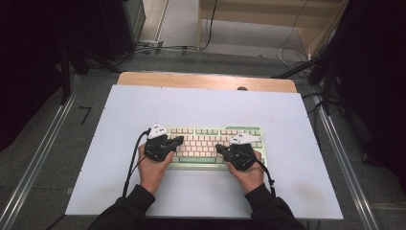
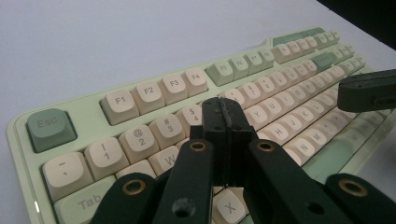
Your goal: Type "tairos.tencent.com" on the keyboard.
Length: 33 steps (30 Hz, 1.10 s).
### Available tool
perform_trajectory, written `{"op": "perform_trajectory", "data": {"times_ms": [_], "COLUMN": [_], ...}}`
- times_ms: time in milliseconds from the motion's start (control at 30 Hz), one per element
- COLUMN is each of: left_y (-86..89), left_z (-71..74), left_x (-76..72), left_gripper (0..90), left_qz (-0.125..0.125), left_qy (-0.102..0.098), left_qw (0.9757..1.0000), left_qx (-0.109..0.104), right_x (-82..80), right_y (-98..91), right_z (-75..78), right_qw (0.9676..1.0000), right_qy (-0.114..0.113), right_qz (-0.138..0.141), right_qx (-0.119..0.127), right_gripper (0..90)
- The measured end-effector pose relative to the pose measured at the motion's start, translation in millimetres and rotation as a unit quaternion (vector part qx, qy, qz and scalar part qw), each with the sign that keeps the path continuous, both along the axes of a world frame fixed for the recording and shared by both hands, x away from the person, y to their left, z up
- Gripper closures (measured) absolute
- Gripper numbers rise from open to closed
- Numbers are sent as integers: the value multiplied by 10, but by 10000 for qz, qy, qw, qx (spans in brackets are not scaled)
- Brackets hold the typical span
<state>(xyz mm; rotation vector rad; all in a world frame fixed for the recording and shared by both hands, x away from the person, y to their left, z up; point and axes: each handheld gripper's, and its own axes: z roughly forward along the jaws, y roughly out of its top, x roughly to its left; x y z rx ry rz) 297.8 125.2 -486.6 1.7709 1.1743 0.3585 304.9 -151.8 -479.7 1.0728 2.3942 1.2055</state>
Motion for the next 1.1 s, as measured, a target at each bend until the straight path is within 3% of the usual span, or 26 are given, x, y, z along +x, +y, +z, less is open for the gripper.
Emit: {"op": "perform_trajectory", "data": {"times_ms": [967,1100], "left_y": [67,77], "left_z": [-5,0], "left_x": [-28,-27], "left_gripper": [900,900], "left_qz": [40,55], "left_qy": [11,19], "left_qw": [10000,10000], "left_qx": [8,-30], "right_x": [-3,-13], "right_y": [-42,-62], "right_z": [-101,-28], "right_qw": [9994,9999], "right_qy": [170,82], "right_qz": [16,-43], "right_qx": [-285,-93], "right_gripper": [877,877]}}
